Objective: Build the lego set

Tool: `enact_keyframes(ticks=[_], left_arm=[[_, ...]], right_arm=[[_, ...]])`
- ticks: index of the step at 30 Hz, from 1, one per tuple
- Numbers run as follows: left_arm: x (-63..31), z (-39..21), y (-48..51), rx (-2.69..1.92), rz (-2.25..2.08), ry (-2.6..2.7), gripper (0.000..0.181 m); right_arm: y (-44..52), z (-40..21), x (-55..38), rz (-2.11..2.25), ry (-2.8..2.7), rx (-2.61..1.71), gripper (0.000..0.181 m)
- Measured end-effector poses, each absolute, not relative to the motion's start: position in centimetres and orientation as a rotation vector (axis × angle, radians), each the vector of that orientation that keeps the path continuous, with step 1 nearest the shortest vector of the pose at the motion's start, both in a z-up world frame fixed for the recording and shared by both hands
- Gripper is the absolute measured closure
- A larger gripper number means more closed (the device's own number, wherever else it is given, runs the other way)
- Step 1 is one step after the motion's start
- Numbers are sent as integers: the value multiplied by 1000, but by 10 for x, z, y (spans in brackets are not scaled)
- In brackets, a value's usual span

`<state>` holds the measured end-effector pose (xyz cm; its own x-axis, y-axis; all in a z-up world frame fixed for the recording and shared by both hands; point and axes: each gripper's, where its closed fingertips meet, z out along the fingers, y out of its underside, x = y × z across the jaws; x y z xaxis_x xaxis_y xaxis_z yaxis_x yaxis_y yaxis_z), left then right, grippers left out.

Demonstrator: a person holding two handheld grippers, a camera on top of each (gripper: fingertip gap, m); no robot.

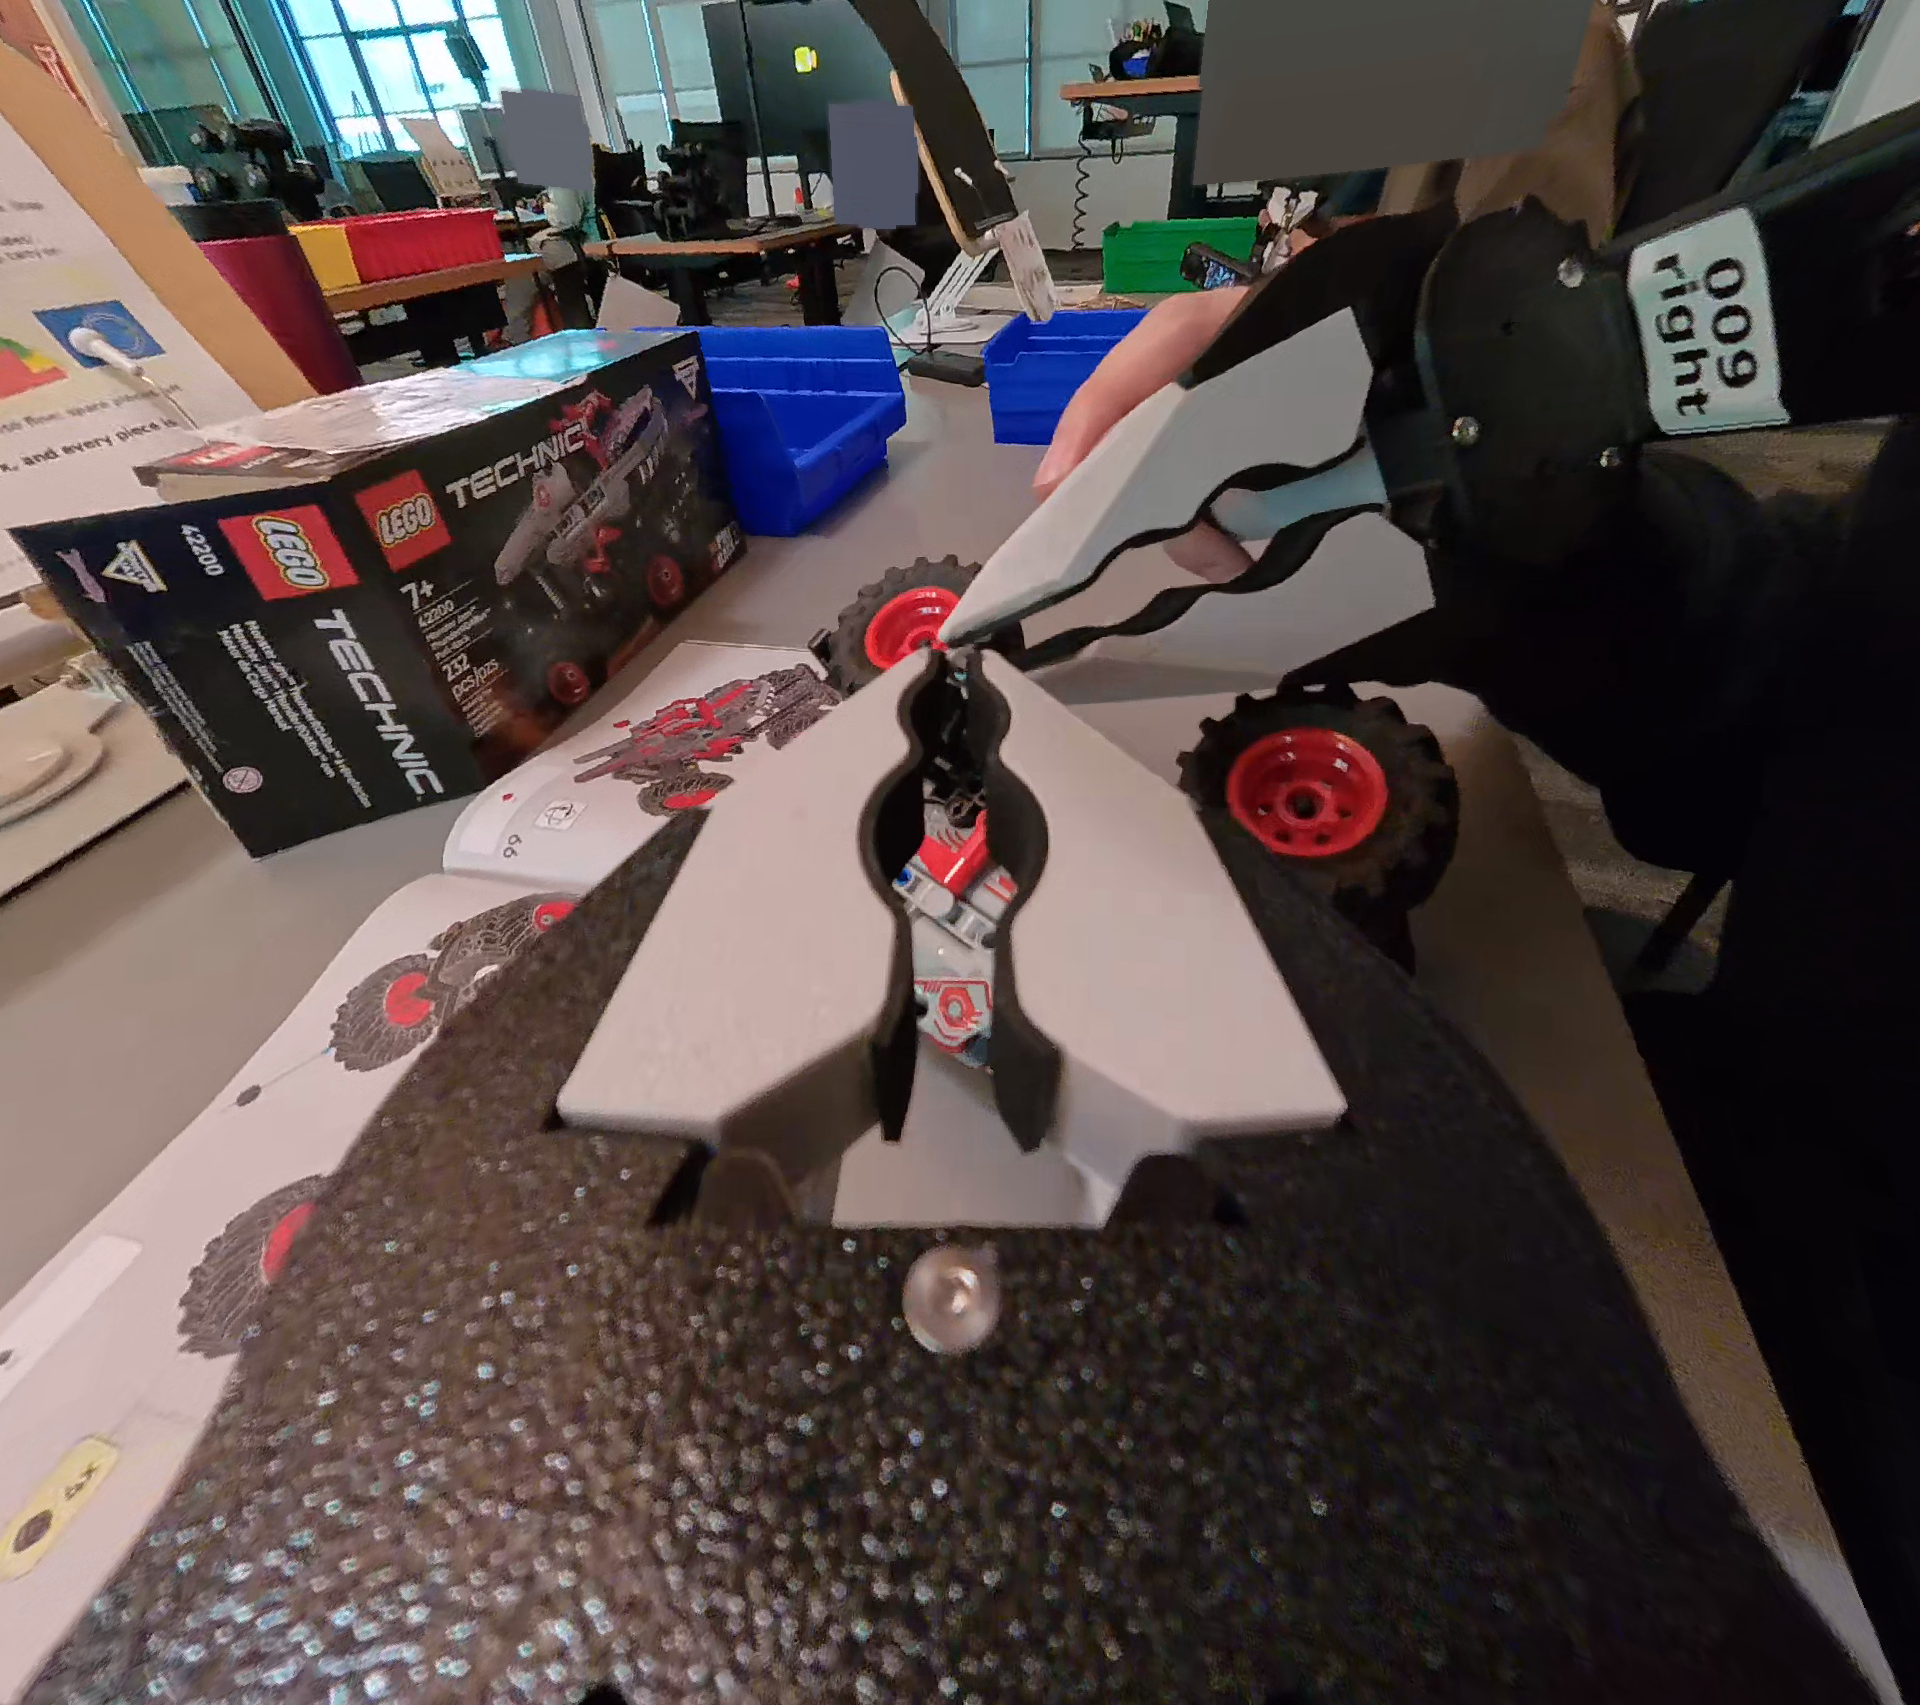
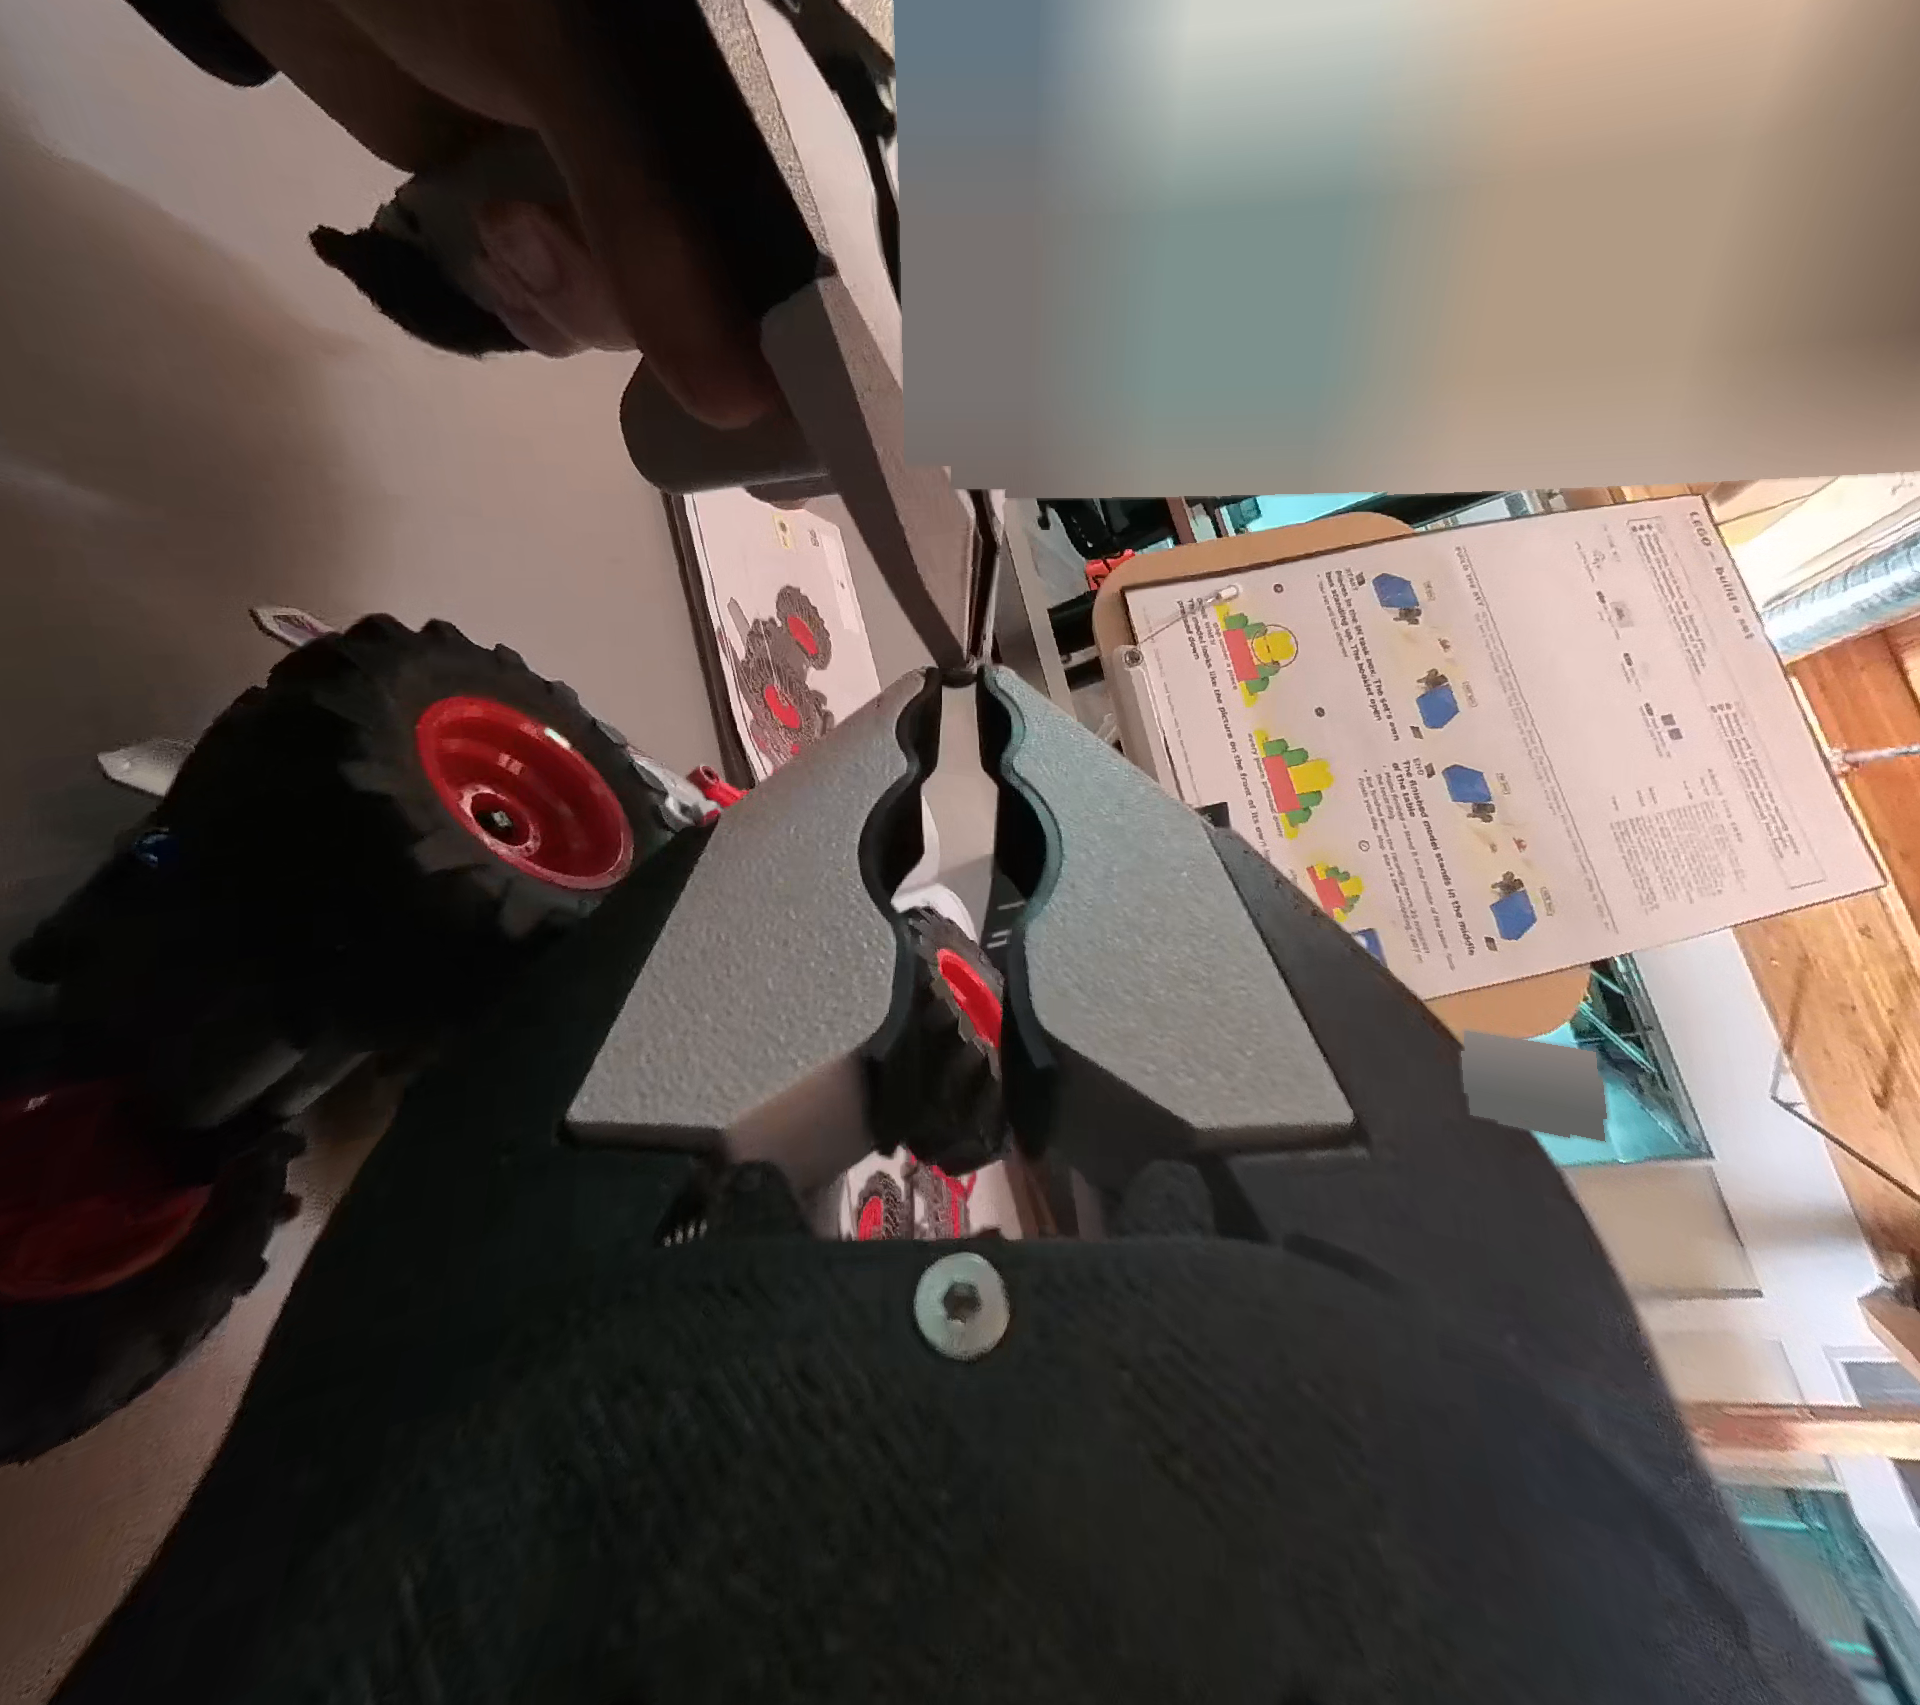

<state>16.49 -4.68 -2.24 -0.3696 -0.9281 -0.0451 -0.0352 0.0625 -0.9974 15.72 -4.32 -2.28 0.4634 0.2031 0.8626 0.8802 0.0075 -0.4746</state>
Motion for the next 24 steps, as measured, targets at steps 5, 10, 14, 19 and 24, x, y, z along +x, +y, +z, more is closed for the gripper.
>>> enact_keyframes(ticks=[5,10,14,19,24], left_arm=[[166,-24,-45,-997,-1421,1532,180],[165,-24,-44,-988,-1429,1526,180],[165,-26,-44,-980,-1462,1512,180],[165,-27,-41,-994,-1496,1497,180],[166,-28,-41,-1008,-1515,1488,180]], right_arm=[[-41,-25,158,-634,-971,-1499,177],[-40,-25,157,-584,-949,-1488,177],[-40,-26,157,-514,-920,-1488,177],[-37,-27,157,-479,-899,-1487,176],[-36,-28,158,-455,-882,-1497,176]])
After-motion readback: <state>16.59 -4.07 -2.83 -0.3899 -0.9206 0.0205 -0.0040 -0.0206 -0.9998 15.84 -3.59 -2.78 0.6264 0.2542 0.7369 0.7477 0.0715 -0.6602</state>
